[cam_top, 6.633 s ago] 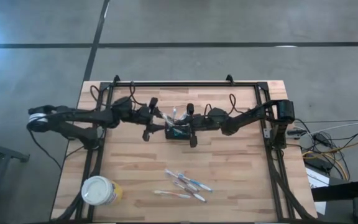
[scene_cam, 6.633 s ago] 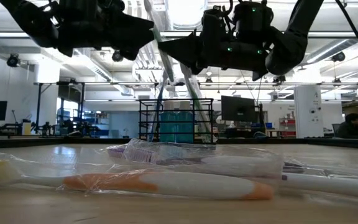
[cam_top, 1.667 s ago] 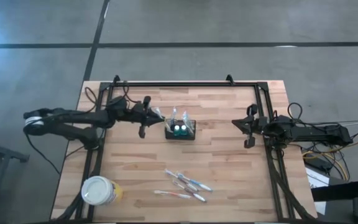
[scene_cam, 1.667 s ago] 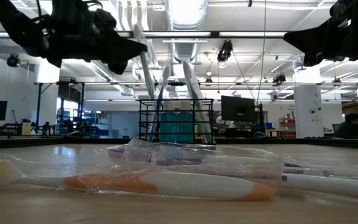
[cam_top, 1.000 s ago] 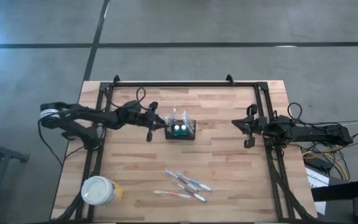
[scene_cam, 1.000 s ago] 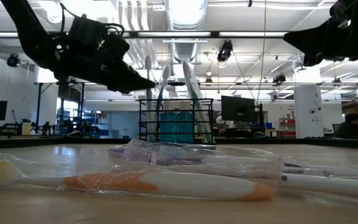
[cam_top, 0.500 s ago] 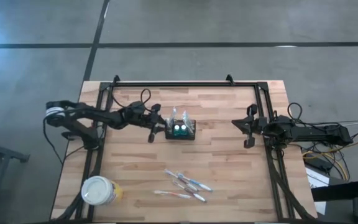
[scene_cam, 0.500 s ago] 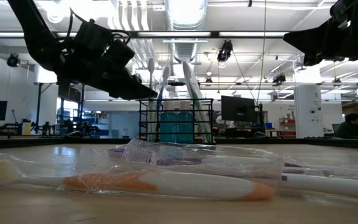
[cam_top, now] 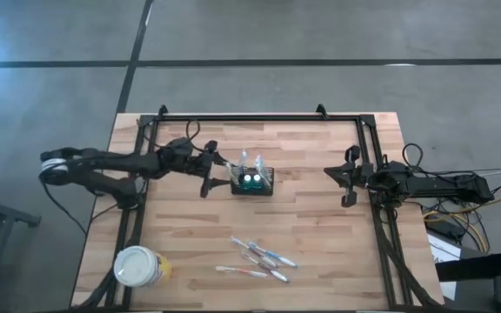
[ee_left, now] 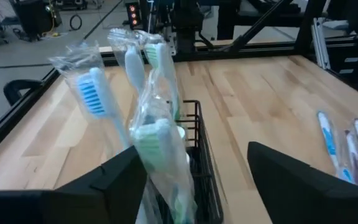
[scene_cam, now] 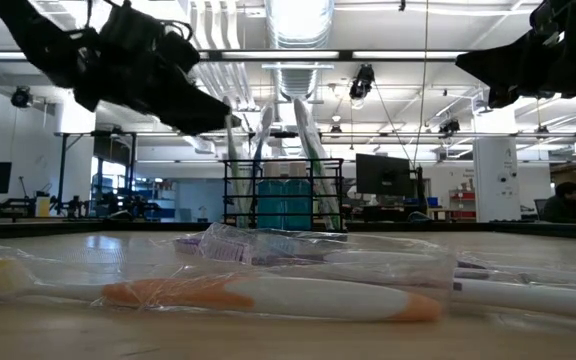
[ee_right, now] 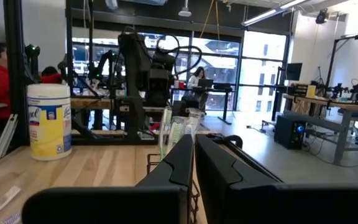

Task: Pick & Place toothbrushing station
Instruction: Put the green toothbrush into the wire organizer, then put the blue toothbrush into the wire organizer

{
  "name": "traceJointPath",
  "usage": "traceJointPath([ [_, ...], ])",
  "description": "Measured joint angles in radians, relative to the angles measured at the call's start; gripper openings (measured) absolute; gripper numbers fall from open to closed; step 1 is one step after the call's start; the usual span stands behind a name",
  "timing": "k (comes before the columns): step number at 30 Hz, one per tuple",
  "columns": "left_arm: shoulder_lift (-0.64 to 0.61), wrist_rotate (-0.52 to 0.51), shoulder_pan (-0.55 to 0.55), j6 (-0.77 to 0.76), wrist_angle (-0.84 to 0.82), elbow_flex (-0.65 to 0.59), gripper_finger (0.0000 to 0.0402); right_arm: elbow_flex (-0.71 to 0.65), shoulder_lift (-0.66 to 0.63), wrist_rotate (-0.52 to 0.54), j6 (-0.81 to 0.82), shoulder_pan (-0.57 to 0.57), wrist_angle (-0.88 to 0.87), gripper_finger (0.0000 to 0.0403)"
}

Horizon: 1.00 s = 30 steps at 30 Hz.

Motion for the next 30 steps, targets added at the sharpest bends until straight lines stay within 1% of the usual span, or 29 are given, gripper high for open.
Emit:
traceJointPath([
  [3,-0.103,-0.013,0.002,0.015,-0.123,-0.002,0.0285,0.0,0.001,0.0,0.002,0.0,0.0,0.0012],
  [7,-0.262,-0.017,0.002,0.049,-0.284,-0.022,0.0282,0.0,0.004,0.0,0.008,0.0,-0.002,0.0012],
  [9,-0.352,-0.017,0.002,0.06,-0.328,-0.05,0.0278,0.0,0.004,0.0,0.013,0.0,-0.005,0.0012],
  [11,-0.445,-0.024,0.004,0.061,-0.33,-0.094,0.0272,0.0,0.005,-0.001,0.023,0.0,-0.006,0.0012],
  [13,-0.536,-0.083,0.004,0.041,-0.331,-0.142,0.0259,0.0,0.007,-0.001,0.028,0.0,-0.006,0.0012],
  [16,-0.644,-0.251,0.005,-0.014,-0.338,-0.206,0.0221,0.0,0.016,-0.001,0.028,0.0,-0.009,0.0012],
  [17,-0.672,-0.288,0.006,-0.022,-0.345,-0.225,0.0202,0.0,0.02,-0.001,0.028,0.0,-0.009,0.0012],
  [18,-0.694,-0.303,0.006,-0.025,-0.349,-0.241,0.018,0.0,0.024,-0.001,0.028,0.0,-0.009,0.0012],
  [20,-0.729,-0.301,0.005,-0.024,-0.35,-0.263,0.0126,0.0,0.032,-0.001,0.028,0.0,-0.009,0.0012],
  [23,-0.763,-0.287,0.005,-0.007,-0.351,-0.281,0.0035,0.0,0.046,-0.001,0.031,0.0,-0.008,0.0012],
  [24,-0.775,-0.271,0.005,-0.001,-0.351,-0.288,0.0018,0.0,0.05,-0.001,0.032,0.0,-0.006,0.0012],
  [28,-0.819,-0.154,0.006,0.009,-0.344,-0.304,0.0014,0.0,0.066,-0.001,0.033,0.0,-0.005,0.0012],
  [30,-0.842,-0.125,0.006,0.005,-0.34,-0.311,0.0009,0.0,0.073,-0.001,0.034,0.0,-0.005,0.0012],
])
